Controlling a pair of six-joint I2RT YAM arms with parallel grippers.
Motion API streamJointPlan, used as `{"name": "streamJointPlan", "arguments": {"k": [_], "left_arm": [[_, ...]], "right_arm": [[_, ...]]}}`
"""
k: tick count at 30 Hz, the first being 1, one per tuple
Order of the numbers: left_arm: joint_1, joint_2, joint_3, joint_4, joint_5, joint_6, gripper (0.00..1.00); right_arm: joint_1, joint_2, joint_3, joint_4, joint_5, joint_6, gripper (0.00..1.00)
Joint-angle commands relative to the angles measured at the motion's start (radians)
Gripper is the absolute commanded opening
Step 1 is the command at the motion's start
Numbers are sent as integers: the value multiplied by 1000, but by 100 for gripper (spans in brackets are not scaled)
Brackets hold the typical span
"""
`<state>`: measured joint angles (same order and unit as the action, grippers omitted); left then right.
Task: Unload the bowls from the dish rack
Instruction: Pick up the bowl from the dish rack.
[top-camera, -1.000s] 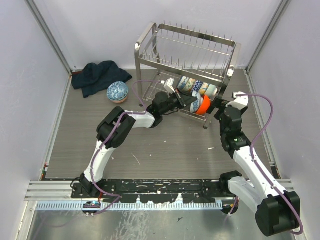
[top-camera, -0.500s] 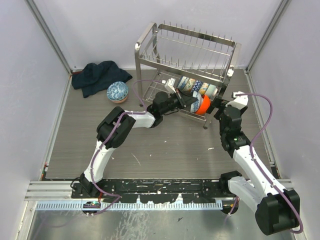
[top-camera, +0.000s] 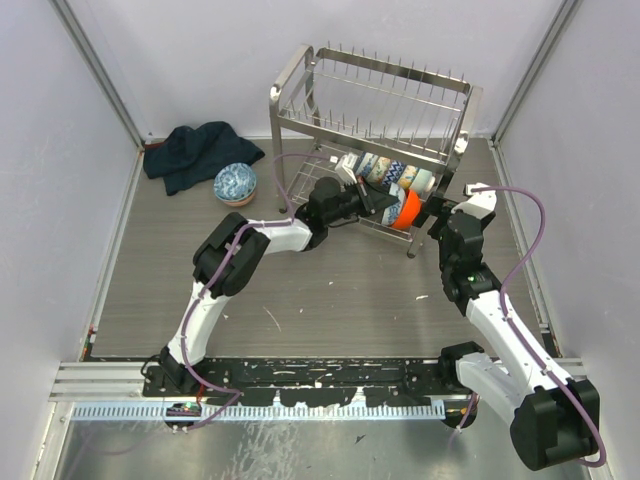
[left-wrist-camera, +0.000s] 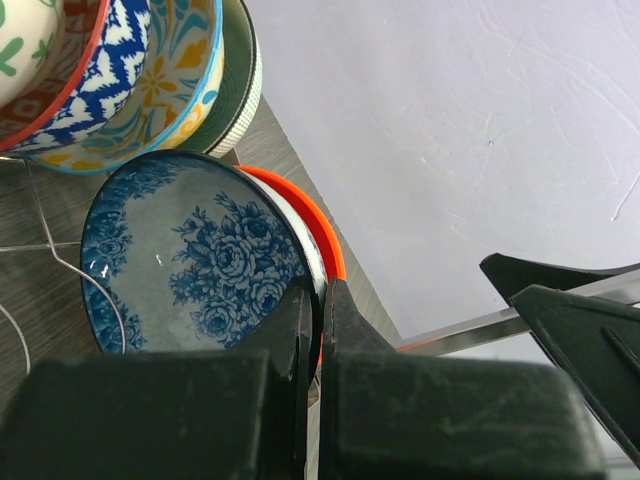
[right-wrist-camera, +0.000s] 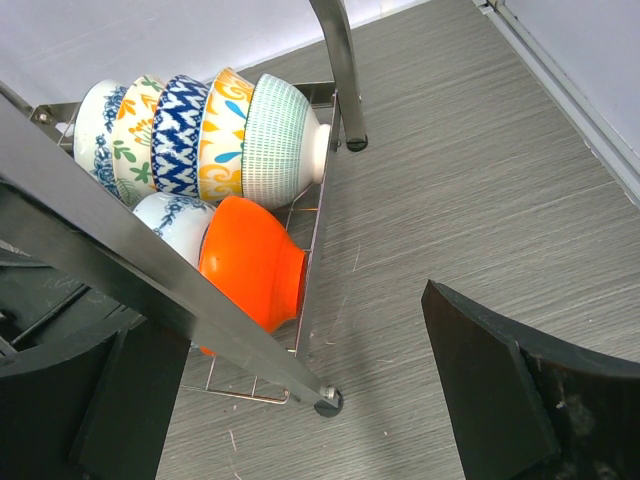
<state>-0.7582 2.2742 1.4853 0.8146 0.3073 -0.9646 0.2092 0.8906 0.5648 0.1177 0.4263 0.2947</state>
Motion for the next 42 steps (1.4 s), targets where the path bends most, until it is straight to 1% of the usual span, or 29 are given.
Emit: {"name": "streamJointPlan", "arguments": {"k": [1, 11, 19, 26, 36, 42], "left_arm": [[1, -83, 43, 78, 80, 12, 0], [13, -88, 53, 106, 91, -3, 0], [29, -74, 33, 215, 78, -62, 0], [32, -92, 15, 207, 68, -49, 0], [37, -195, -61, 98, 11, 47, 0], [48, -212, -80, 133, 23, 20, 0]], "right_arm": [[-31, -2, 38, 31, 86, 3, 100], [-33, -5, 39, 30, 85, 3, 100], [-35, -2, 40, 29, 84, 4, 100], [-36, -1, 40, 28, 86, 4, 100], [-37, -3, 40, 28, 83, 4, 100], [-37, -4, 39, 29, 83, 4, 100]]}}
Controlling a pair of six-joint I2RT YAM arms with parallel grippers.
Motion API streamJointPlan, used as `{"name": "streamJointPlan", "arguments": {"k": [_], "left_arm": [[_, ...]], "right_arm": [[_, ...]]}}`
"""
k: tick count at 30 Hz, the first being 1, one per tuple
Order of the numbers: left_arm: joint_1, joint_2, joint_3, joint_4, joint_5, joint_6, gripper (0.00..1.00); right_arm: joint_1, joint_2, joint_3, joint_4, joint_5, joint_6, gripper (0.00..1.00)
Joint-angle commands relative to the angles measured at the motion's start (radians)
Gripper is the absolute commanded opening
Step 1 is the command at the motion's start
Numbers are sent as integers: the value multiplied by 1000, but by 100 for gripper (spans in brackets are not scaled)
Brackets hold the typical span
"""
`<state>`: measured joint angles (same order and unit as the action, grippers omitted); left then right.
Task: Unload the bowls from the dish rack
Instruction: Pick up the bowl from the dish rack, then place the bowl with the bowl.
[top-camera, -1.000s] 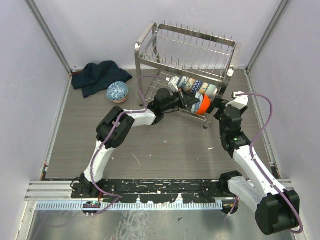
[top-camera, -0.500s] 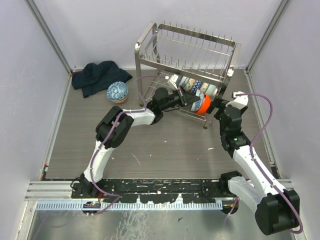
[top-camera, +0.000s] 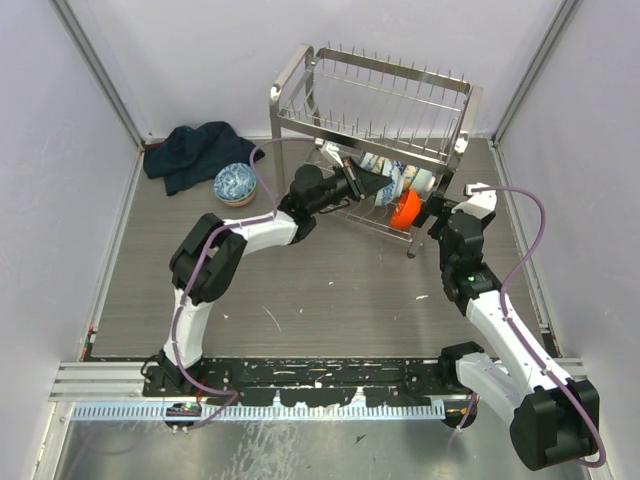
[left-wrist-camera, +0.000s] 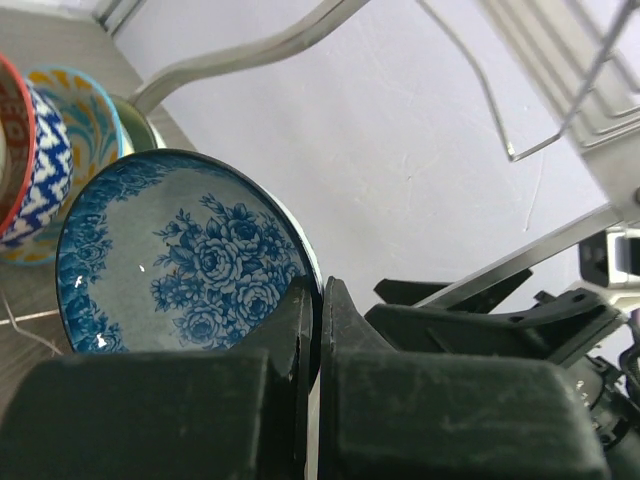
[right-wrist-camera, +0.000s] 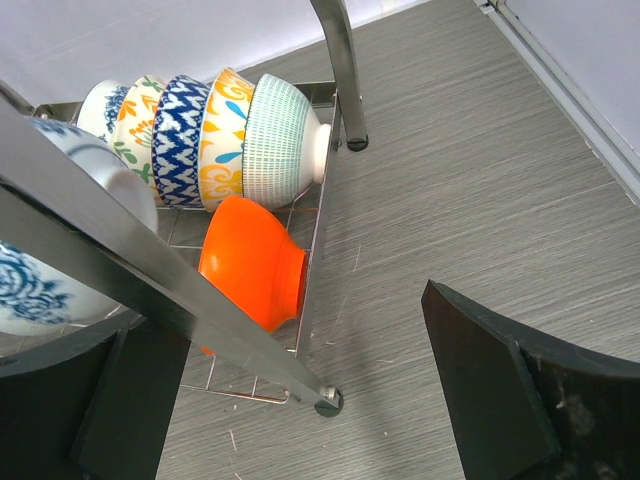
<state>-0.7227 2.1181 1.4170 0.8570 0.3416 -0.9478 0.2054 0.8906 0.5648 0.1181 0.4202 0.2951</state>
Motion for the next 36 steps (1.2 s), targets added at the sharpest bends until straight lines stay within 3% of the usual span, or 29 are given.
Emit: {"name": "streamJointPlan", "arguments": {"k": [1, 6, 13, 19, 28, 36], "left_arm": [[13, -60, -14, 88, -11, 5, 0], [14, -114, -55, 59, -25, 29, 0], [3, -290, -186, -128, -83, 149, 0], [-11, -510, -336, -349, -190, 299, 0], [-14, -812, -446, -706, -331, 455, 0], [19, -948, -407, -1084, -706, 612, 0]], "right_arm": [[-32, -5, 39, 29, 90, 4, 100], [-33, -6, 39, 28, 89, 4, 100], [-34, -17, 37, 27, 81, 7, 100], [-33, -39, 37, 17, 54, 7, 100], [-32, -64, 41, -4, 19, 10, 100], [-14, -71, 48, -16, 7, 9, 100]]}}
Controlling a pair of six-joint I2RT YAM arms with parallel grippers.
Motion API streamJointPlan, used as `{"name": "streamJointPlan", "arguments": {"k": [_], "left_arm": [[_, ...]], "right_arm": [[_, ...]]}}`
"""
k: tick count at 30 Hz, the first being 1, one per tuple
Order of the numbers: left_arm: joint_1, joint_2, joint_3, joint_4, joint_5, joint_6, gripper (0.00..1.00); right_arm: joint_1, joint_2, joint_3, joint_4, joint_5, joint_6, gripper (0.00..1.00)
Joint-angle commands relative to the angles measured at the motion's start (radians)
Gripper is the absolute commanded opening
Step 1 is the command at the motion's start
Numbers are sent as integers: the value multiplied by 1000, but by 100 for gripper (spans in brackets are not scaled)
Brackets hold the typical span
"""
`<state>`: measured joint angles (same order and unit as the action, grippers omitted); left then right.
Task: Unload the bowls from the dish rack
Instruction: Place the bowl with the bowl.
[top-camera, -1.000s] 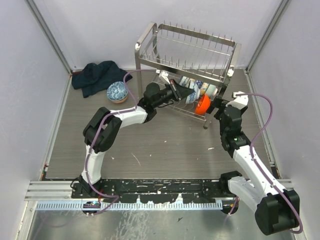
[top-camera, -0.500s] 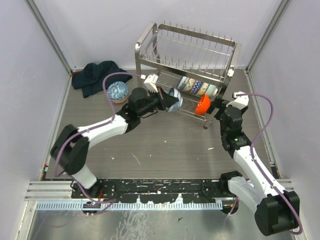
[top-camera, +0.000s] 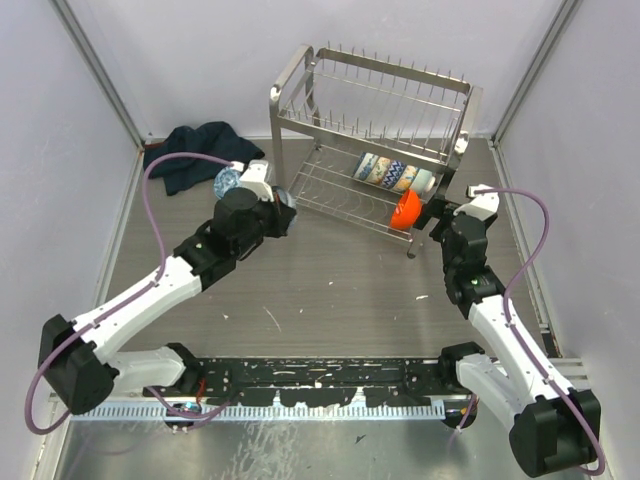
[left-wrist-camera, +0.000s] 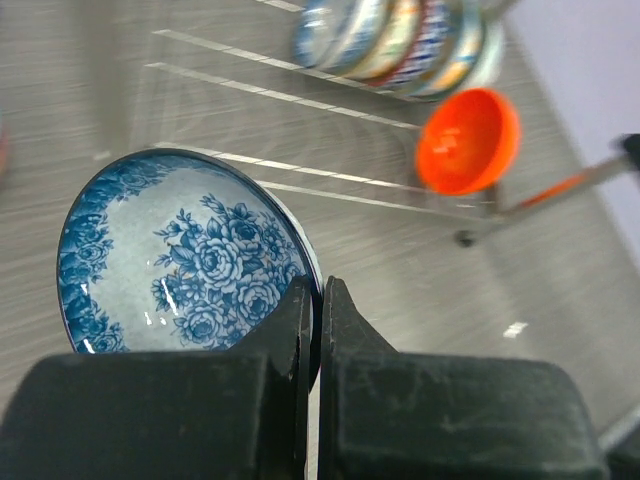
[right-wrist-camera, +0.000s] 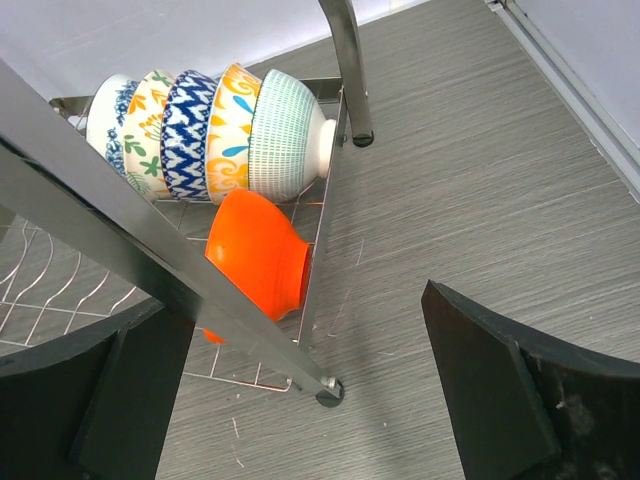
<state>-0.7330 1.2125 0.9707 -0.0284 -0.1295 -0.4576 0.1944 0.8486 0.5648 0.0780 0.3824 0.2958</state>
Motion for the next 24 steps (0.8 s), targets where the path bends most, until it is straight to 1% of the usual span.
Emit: {"name": "streamJointPlan", "arguments": {"k": [1, 3, 7, 9, 12, 17, 21, 24], "left_arm": [[45, -44, 50, -222, -269, 138, 0], [83, -42, 57, -242, -305, 162, 0], [200, -6, 86, -231, -300, 202, 0], [256, 34, 110, -203, -293, 223, 0], [325, 135, 179, -196, -259, 235, 0], [390, 325, 330, -186, -221, 280, 0], [419, 463, 448, -184, -199, 310, 0], [428, 530, 515, -191, -198, 328, 0]], "right_arm": [[-1, -31, 46, 23, 45, 9, 100], [5, -33, 46, 23, 45, 8, 100], [13, -41, 47, 17, 50, 8, 100], [17, -45, 47, 13, 52, 8, 100], [24, -54, 46, 10, 55, 8, 100], [38, -56, 44, 11, 61, 6, 100], [43, -57, 46, 10, 72, 2, 100], [46, -57, 45, 10, 80, -1, 100]]}}
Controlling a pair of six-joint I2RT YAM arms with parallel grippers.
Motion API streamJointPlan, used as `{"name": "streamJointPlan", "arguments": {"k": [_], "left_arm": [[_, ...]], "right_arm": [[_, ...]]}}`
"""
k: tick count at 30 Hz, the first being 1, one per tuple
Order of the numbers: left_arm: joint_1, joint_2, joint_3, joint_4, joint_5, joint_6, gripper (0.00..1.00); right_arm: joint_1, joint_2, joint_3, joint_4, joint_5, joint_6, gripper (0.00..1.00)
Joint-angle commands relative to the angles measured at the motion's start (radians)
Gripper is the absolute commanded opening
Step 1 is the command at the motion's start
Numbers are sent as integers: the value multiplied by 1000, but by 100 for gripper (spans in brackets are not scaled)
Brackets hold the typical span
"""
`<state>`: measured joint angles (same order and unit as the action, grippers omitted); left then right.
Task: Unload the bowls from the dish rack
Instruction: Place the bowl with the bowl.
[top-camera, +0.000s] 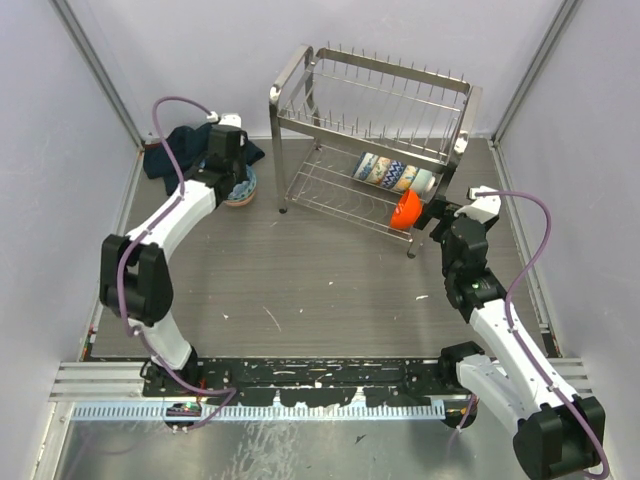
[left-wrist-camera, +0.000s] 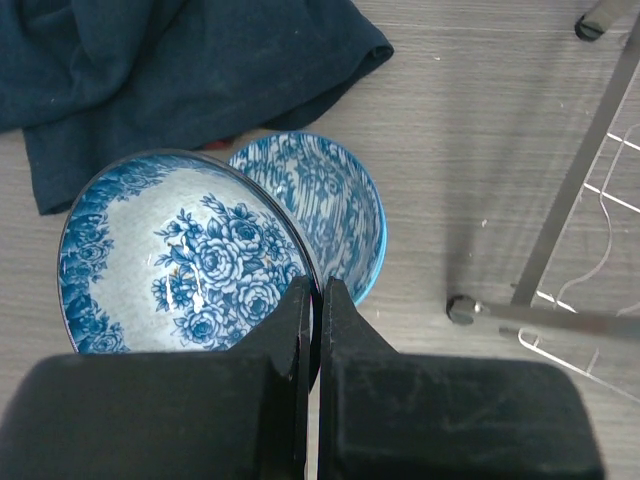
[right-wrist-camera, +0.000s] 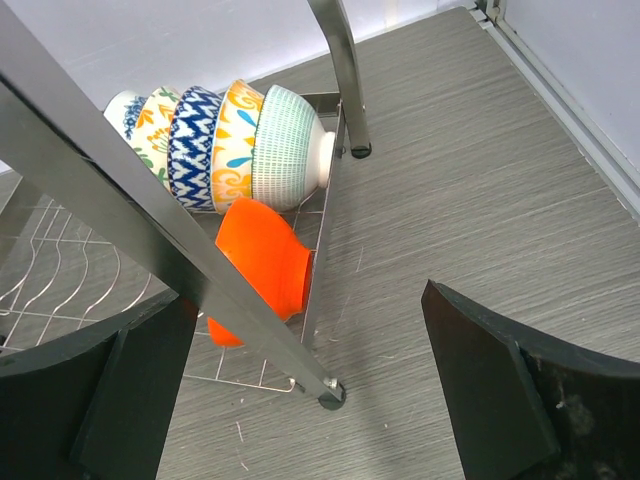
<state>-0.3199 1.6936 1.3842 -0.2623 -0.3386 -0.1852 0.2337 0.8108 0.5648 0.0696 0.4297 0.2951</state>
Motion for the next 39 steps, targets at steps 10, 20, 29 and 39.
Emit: {"name": "streamJointPlan", "arguments": {"k": [10, 20, 29, 39], "left_arm": [[21, 183, 225, 5, 46, 63, 0], [20, 245, 235, 0, 79, 43, 0], [10, 254, 229, -30, 90, 21, 0], [-8, 264, 234, -68, 67, 17, 2]], "right_arm": [[9, -11, 41, 26, 48, -5, 100], [11, -7, 37, 28, 49, -5, 100], [12, -8, 35, 30, 49, -4, 100], [13, -15, 34, 30, 49, -4, 100]]}}
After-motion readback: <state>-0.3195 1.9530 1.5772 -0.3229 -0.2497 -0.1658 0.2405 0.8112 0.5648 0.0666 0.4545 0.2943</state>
